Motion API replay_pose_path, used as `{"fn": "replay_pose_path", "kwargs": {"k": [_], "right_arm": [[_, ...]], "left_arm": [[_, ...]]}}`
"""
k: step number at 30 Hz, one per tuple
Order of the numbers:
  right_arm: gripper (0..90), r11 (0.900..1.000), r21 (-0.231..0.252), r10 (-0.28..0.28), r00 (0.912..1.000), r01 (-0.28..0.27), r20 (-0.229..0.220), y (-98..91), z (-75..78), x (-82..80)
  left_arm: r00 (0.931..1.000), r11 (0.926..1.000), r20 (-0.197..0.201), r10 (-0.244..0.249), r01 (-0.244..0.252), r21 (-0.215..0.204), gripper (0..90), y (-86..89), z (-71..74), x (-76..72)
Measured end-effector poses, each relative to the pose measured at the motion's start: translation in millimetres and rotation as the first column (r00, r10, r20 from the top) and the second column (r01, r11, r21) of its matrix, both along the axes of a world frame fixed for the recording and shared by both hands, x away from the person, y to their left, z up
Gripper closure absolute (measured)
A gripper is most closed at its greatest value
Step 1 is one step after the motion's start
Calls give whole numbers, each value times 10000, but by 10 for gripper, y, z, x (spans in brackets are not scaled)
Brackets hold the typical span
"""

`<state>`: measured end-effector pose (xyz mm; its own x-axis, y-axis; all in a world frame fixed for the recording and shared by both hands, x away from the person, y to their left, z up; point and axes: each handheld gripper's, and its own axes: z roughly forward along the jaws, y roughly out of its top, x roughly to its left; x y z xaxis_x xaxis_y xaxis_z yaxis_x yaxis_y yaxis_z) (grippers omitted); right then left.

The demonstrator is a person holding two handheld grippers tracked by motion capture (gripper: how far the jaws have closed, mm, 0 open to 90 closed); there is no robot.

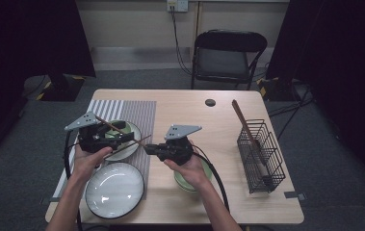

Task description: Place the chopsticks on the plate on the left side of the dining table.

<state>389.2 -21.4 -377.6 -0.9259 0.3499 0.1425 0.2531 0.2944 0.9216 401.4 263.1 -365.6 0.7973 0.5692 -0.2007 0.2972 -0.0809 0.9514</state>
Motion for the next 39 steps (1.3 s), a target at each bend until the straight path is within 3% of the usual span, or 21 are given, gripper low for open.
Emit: {"fn": "replay_pose_path", "kwargs": {"k": [9, 12, 20, 25, 29, 32, 34, 39], "right_arm": [[865, 9998, -92, -185, 9998, 185, 48, -128, 3, -25], [865, 9991, 137, -411, 9991, 410, 44, -225, 19, -1], [865, 9947, 90, -1023, 9947, 1023, -54, -385, 33, 92], [865, 9964, -215, -827, 9963, 822, -226, -326, -56, 74], [865, 9979, -340, -561, 9980, 551, -287, -243, -97, 34], [865, 9986, -454, -275, 9988, 256, -407, -180, -130, 0], [865, 9986, -489, -212, 9989, 192, -418, -160, -141, -20], [865, 9991, -334, -269, 9989, 256, -395, -221, -111, -27]], "left_arm": [[10000, 10000, 62, -35, 35, 76, 303, -40, 12, -12], [9999, 10000, 105, -19, 18, 67, 301, -27, 30, -27], [9956, 9993, 911, -230, 203, 304, 302, -83, 182, -149], [9900, 9978, 1324, -495, 432, 498, 290, -133, 227, -199], [9886, 9961, 1389, -582, 482, 739, 281, -187, 200, -197], [9864, 9954, 1611, -328, 177, 942, 285, -225, 177, -204], [9871, 9936, 1508, -541, 382, 1063, 283, -246, 156, -186], [9891, 9911, 1378, -512, 333, 1290, 294, -228, 80, -134]]}}
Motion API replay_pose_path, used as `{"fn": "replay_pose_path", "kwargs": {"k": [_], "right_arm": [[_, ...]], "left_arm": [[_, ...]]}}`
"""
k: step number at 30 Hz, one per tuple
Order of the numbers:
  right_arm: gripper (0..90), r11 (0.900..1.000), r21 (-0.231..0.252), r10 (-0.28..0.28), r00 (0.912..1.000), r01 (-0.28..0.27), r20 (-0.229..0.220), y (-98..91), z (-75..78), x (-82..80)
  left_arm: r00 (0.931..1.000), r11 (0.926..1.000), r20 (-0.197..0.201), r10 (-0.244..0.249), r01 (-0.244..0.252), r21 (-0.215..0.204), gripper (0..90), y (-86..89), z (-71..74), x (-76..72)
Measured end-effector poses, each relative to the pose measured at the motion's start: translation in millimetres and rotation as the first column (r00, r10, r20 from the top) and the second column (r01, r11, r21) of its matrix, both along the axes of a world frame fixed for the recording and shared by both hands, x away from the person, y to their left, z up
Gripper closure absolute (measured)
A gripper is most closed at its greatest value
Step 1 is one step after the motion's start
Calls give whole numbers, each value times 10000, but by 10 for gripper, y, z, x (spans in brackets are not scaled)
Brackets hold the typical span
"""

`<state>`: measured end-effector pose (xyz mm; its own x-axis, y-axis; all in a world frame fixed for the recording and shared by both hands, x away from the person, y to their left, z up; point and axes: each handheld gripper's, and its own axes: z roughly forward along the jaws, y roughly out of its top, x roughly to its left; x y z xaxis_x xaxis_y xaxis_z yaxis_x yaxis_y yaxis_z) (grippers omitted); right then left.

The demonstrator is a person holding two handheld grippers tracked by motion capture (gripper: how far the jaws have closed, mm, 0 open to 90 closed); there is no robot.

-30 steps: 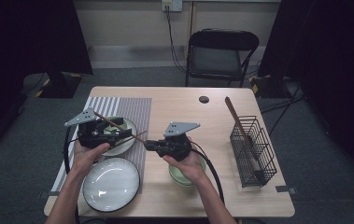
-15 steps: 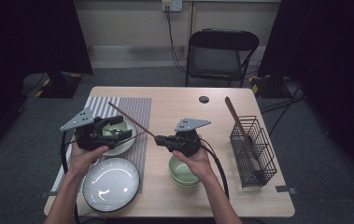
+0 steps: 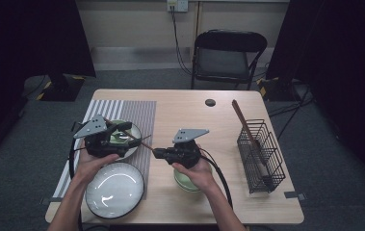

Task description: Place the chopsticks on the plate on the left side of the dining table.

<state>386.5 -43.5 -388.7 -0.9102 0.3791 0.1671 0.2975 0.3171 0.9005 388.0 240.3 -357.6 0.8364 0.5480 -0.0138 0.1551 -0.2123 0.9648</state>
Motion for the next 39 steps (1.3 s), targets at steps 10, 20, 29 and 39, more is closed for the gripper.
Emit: {"fn": "replay_pose_path", "kwargs": {"k": [10, 20, 29, 39], "right_arm": [[863, 9991, -420, -81, 9999, 86, 118, -44, 64, 14], [867, 9997, -226, -73, 9999, 71, -107, -118, 159, 44], [866, 9990, -414, -150, 9997, 143, -182, -158, 203, 46], [866, 9989, -448, -136, 9997, 126, -208, -164, 242, 65]], "left_arm": [[9995, 9972, 135, -296, 286, 694, 295, 2, -108, 50], [9990, 9905, -209, -384, 408, 1315, 329, -40, -226, 101], [9987, 9827, -200, -473, 501, 1785, 394, -93, -319, 118], [9985, 9726, -270, -478, 527, 2266, 520, -124, -388, 132]]}}
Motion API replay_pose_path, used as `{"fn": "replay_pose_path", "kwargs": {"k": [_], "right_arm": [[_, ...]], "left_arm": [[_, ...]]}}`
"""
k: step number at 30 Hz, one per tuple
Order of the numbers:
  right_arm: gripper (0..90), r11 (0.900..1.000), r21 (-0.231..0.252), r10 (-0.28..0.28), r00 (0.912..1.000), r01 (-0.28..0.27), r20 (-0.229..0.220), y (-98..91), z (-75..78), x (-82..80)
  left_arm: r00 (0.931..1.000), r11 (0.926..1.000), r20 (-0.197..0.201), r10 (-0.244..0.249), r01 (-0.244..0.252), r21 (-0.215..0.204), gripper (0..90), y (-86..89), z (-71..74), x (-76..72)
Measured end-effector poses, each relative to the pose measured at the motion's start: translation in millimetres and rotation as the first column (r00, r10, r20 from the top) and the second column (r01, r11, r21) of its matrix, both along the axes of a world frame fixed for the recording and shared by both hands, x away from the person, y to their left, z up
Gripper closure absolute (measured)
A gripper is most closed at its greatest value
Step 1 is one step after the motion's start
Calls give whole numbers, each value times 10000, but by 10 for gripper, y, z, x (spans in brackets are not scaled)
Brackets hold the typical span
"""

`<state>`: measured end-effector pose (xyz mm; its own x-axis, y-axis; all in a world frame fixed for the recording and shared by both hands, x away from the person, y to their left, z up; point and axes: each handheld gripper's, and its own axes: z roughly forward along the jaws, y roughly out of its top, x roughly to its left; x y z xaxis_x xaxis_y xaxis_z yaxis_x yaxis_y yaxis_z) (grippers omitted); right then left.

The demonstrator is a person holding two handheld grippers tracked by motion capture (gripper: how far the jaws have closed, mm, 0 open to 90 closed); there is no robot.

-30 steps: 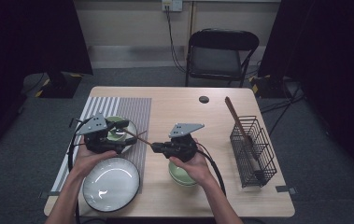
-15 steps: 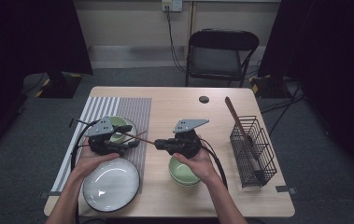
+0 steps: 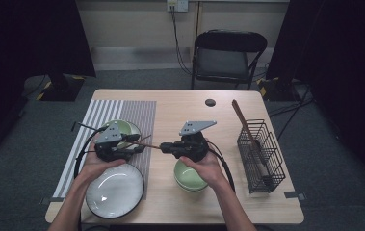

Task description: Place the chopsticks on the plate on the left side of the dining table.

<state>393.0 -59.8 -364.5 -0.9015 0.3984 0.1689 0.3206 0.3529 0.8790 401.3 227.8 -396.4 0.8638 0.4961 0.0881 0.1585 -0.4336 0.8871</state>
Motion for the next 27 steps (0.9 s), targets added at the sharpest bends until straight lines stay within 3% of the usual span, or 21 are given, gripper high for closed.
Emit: {"fn": "replay_pose_path", "kwargs": {"k": [8, 12, 16, 21, 23, 27], "right_arm": [[865, 9997, -204, 142, 9998, -140, 111, -26, 122, 27], [864, 9997, -89, 233, 9997, -232, 104, -34, 180, 64], [858, 9994, 320, 129, 9997, -135, 192, -63, 258, 105], [754, 9970, 773, -93, 9996, 72, 262, -85, 329, 144], [632, 9937, 1104, -258, 9989, 214, 392, -83, 373, 155], [506, 9855, 1637, -526, 9974, 439, 492, -61, 442, 189]], "left_arm": [[9999, 9999, -98, -83, 84, 124, 606, -56, -35, -2], [9987, 9983, -278, -434, 444, 365, 685, -113, -73, -12], [9940, 9946, -540, -951, 971, 359, 749, -207, -118, -26], [9867, 9894, -736, -1447, 1451, 2, 803, -244, -110, -44], [9802, 9831, -809, -1808, 1778, -427, 833, -257, -77, -63], [9770, 9786, -805, -1974, 1915, -758, 848, -269, -27, -90]]}}
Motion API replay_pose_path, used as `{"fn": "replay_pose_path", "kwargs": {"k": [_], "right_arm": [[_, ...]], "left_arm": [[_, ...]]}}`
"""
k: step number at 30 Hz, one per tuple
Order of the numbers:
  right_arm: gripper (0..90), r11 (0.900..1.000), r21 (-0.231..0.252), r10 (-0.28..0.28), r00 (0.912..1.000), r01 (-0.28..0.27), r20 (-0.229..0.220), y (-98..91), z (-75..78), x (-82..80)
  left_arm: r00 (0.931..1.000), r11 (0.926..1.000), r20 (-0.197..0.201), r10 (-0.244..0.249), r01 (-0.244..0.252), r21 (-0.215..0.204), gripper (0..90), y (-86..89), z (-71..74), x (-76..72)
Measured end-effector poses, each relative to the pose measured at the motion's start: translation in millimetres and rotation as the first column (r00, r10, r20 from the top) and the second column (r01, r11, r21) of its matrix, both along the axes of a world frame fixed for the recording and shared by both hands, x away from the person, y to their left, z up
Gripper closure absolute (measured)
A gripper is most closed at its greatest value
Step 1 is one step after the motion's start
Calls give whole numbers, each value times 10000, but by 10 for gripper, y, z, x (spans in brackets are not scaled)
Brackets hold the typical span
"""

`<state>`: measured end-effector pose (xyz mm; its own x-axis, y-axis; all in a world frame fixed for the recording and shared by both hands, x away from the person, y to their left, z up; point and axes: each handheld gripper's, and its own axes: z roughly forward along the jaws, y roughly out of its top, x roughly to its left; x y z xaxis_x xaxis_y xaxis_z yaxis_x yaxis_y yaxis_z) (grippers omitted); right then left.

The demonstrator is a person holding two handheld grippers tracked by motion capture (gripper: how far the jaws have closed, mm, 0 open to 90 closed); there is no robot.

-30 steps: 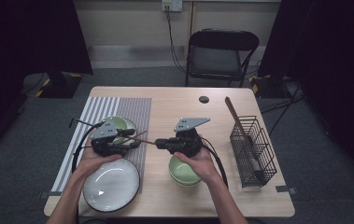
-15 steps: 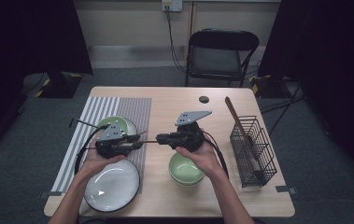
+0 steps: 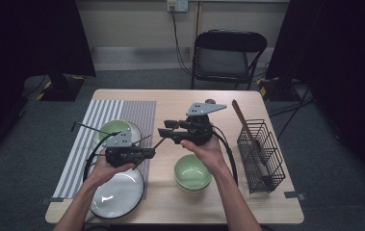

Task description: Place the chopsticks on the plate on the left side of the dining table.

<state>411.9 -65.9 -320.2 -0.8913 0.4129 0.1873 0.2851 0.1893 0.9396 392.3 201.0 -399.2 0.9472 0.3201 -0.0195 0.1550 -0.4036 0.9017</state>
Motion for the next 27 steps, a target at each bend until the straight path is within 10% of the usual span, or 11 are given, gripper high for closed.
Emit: {"fn": "replay_pose_path", "kwargs": {"k": [3, 10, 18, 27], "right_arm": [[446, 9996, 216, -161, 9999, 161, 29, 9, 1, 15], [534, 9990, 307, 322, 9992, -315, -215, 104, -142, -3], [842, 9960, 581, 681, 9976, -674, -97, 318, -164, -37], [859, 9965, 387, 747, 9972, -744, -68, 467, -84, -60]], "left_arm": [[9998, 9990, -188, -103, 95, -435, 848, 26, 29, -5], [9935, 9712, -1123, -191, -83, -2381, 847, 167, 71, 53], [9913, 9709, -1298, -213, -104, -2393, 839, 114, 42, 49], [9884, 9609, -1457, -433, 13, -2768, 840, 113, 44, 51]]}}
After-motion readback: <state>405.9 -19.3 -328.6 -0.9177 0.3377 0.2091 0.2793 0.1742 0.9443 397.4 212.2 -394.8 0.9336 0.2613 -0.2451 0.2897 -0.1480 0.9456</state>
